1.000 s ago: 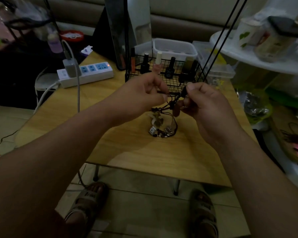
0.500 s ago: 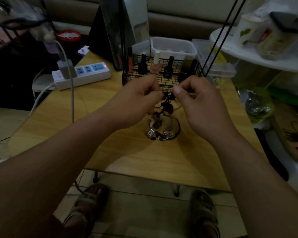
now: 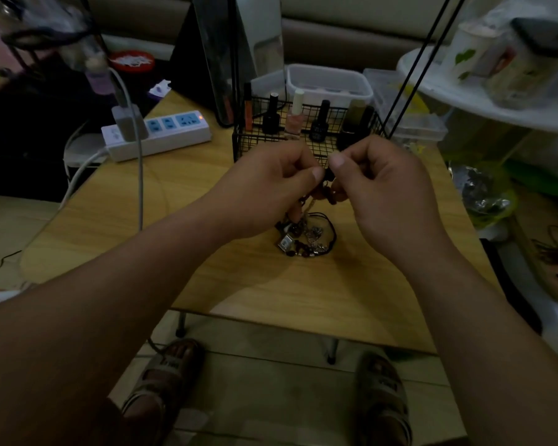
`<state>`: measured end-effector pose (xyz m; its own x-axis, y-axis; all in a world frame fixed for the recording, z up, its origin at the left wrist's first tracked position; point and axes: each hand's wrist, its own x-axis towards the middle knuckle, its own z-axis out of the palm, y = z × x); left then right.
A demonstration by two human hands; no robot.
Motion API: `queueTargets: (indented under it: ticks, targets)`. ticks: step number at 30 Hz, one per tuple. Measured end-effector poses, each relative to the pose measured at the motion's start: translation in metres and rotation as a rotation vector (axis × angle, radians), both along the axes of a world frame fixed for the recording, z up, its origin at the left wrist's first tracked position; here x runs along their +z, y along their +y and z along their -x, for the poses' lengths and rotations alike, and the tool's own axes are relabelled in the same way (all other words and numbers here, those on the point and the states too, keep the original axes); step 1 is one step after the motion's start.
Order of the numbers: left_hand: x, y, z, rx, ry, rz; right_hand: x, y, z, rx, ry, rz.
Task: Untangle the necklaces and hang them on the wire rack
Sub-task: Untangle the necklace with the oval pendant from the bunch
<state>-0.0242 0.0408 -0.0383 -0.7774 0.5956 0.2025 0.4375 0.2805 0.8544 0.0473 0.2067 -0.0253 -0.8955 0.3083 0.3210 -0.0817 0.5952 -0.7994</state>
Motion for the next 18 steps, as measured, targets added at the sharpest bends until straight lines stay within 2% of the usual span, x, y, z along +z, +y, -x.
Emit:
queueTargets:
  ticks: [3, 8, 13, 18]
  targets:
    - [0.001, 0.003, -0.002, 0.012, -0.034, -0.043, 0.0, -0.001, 0.0, -0.016, -0.045, 0.045]
    - [0.004, 0.004, -0.002, -0.013, -0.116, 0.011, 0.003, 0.002, 0.002, -0.004, -0.177, 0.271]
    - [-0.001, -0.003, 0.002, -0.09, -0.137, 0.1, 0.009, 0.01, 0.002, -0.055, -0.096, 0.367]
    - [-0.002, -0.002, 0.001, -0.145, -0.019, 0.212, 0.015, 0.012, 0.001, -0.011, -0.035, 0.646]
